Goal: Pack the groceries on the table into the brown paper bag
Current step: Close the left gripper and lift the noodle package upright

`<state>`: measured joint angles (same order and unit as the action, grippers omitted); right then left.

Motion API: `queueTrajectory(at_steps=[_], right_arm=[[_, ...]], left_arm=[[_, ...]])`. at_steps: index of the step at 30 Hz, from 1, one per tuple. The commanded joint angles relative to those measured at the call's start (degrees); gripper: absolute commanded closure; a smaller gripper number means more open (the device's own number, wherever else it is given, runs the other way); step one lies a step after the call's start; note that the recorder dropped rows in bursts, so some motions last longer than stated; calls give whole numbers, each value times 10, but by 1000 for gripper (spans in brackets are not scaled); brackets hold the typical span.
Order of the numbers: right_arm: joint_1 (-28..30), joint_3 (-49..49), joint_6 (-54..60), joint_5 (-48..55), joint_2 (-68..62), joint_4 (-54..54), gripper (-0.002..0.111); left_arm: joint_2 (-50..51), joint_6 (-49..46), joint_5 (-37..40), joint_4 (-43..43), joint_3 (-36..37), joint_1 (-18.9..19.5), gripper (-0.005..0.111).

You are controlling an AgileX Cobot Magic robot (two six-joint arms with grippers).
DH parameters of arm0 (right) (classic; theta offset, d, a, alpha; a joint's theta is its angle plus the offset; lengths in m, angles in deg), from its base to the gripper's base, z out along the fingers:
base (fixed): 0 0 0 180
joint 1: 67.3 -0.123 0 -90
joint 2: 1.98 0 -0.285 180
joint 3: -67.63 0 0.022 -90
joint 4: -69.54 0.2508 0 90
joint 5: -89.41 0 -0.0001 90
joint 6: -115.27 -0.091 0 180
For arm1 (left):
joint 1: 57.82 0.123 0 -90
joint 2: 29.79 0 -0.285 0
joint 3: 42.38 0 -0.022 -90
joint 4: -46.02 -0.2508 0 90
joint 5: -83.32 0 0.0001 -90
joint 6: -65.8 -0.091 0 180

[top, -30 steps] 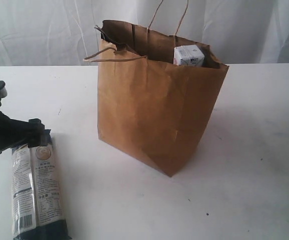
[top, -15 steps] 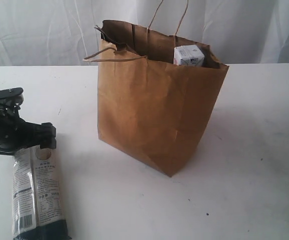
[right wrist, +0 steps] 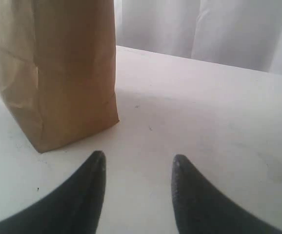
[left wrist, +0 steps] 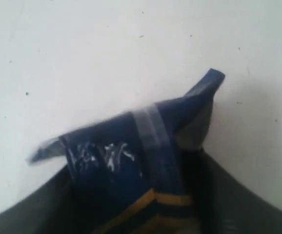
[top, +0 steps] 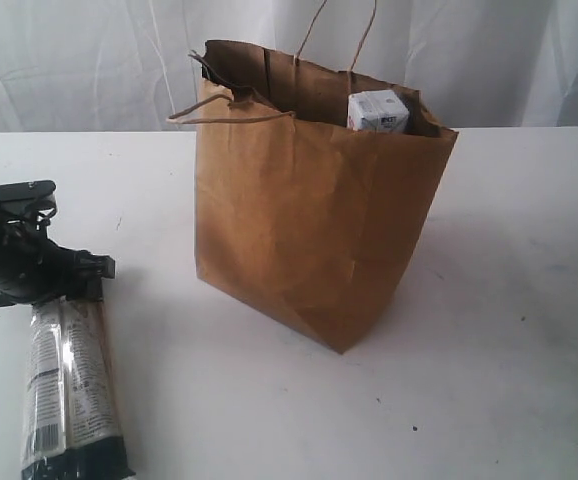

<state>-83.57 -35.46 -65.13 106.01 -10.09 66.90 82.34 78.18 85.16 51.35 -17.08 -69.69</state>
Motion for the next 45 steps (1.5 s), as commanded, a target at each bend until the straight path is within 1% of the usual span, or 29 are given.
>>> queueTrajectory(at_steps=[1, 4, 7, 11, 18, 32, 37, 40, 41, 42, 45], right_arm=[[3, 3, -1, -4, 3, -2, 67], [3, 3, -1, -4, 3, -2, 67], [3, 3, -1, -4, 3, -2, 67], [3, 3, -1, -4, 3, -2, 67], [3, 3, -1, -4, 3, -2, 67], [3, 3, -1, -4, 3, -2, 67], [3, 3, -1, -4, 3, -2, 67], [3, 3, -1, -4, 3, -2, 67], [3, 3, -1, -4, 3, -2, 67], [3, 3, -1, -4, 3, -2, 67], [3, 3, -1, -4, 3, -2, 67]], left_arm=[[24, 5, 71, 13, 12, -3, 106], [23, 5, 74, 13, 12, -3, 106], [-1, 4, 99, 13, 2, -3, 106], [-79, -46, 131, 13, -23, -3, 106], [-223, -49, 132, 4, -70, -3, 106], [-389, -49, 157, -20, -76, -3, 106], [-445, -40, 126, -20, -80, -3, 106], [-472, -32, 87, -8, -95, -3, 106], [-484, -32, 57, 7, -110, -3, 106], [-489, -30, 43, 8, -116, -3, 107], [-496, -12, -35, 20, -160, -3, 107]])
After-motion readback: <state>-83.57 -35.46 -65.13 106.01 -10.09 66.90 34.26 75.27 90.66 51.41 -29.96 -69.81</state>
